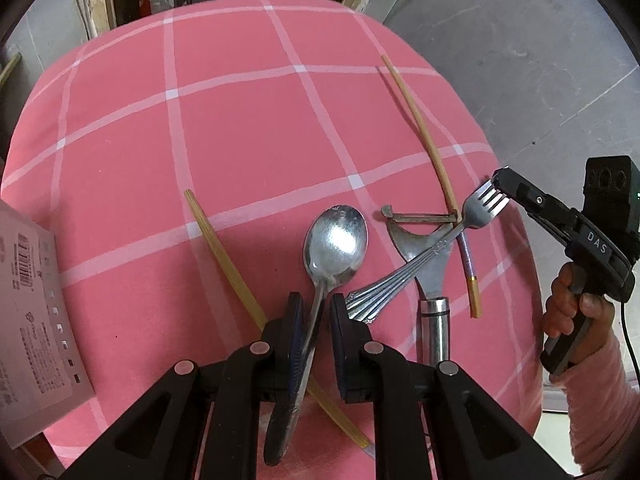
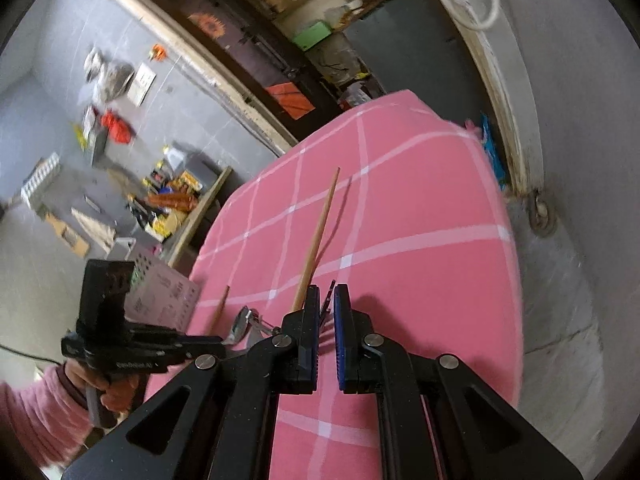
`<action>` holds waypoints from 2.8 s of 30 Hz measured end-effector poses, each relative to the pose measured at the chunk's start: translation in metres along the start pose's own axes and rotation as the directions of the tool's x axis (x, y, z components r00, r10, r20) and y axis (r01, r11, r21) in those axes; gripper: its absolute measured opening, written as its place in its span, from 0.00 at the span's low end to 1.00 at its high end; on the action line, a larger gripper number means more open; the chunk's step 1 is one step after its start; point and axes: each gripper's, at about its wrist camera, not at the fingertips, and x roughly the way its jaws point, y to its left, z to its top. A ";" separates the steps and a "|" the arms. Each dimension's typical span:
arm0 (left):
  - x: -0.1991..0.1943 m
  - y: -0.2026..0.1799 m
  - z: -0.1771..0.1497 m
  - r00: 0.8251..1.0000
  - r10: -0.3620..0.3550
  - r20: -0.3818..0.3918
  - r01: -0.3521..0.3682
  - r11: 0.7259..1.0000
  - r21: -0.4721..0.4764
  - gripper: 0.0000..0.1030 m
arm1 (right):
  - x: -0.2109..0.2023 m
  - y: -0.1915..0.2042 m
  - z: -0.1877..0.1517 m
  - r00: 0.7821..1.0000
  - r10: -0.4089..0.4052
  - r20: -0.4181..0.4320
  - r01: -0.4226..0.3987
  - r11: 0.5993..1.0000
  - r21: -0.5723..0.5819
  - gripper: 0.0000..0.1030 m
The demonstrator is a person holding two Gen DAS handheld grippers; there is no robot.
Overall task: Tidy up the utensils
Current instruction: 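Close left gripper on silver spoon handle while right gripper grasps the fork, then carry spoon and fork into the white basket and open both grippers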
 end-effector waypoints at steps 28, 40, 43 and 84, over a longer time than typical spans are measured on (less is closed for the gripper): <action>0.000 -0.011 -0.009 0.999 -0.030 -0.013 0.030 0.998 -0.058 0.05 | -0.057 0.033 0.010 0.983 -0.125 0.135 0.136 0.988 -0.076 0.03; -0.108 -0.020 -0.049 0.885 -0.061 0.461 0.104 0.992 -0.068 0.05 | -0.105 0.121 0.031 0.955 -0.145 0.261 0.211 0.945 -0.249 0.02; -0.154 -0.008 -0.059 0.834 -0.037 0.551 0.081 0.995 -0.056 0.05 | -0.114 0.158 0.041 0.951 -0.108 0.290 0.196 0.935 -0.295 0.02; -0.209 0.144 -0.086 0.512 0.030 0.858 0.178 0.974 -0.141 0.06 | 0.026 0.386 0.002 0.981 -0.128 0.144 0.192 0.719 -0.668 0.02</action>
